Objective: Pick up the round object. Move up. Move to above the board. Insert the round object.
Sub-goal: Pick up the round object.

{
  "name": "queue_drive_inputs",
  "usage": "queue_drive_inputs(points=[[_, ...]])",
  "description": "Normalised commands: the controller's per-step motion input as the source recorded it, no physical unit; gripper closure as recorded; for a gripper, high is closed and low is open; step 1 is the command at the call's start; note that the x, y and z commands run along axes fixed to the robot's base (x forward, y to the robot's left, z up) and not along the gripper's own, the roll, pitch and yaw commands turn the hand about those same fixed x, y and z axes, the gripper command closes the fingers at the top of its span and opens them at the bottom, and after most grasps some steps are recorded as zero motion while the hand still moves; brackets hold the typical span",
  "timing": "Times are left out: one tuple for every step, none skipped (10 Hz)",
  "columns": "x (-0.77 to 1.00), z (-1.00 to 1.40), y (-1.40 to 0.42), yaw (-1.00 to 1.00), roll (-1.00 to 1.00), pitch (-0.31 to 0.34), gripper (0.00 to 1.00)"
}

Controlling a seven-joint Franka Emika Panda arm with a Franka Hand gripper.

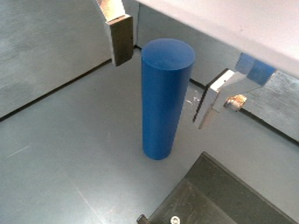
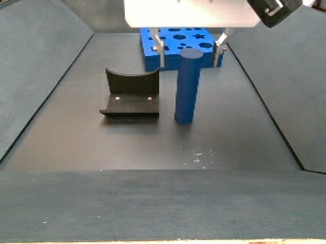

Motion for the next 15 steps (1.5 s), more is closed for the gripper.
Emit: queue_drive_inputs(points=[[-0.01, -0.01, 0.09, 0.00, 0.00, 0.000, 0.00], [-0.26, -0.15, 0.27, 0.00, 0.08, 0.000, 0.00], [-0.24, -0.20, 0.31, 0.01, 0.02, 0.000, 0.00], [0.00, 0.00, 0.00, 0.00, 0.00, 0.000, 1.00], [-0.01, 0.00, 0.00, 0.00, 0.00, -0.100, 1.00], [0.00, 0.00, 0.00, 0.00, 0.00, -0.037, 1.00], [0.00, 0.00, 0.00, 0.00, 0.00, 0.000, 1.00], [0.00, 0.00, 0.00, 0.00, 0.00, 0.000, 1.00], [0.00, 0.00, 0.00, 0.00, 0.00, 0.000, 1.00], [0.00, 0.00, 0.00, 0.00, 0.00, 0.000, 1.00], [0.00, 0.00, 0.00, 0.00, 0.00, 0.000, 1.00], [0.00, 0.00, 0.00, 0.00, 0.00, 0.000, 1.00], [0.00, 0.00, 0.00, 0.00, 0.00, 0.000, 1.00], [0.00, 0.00, 0.00, 0.00, 0.00, 0.000, 1.00], [0.00, 0.00, 0.00, 0.00, 0.00, 0.000, 1.00]])
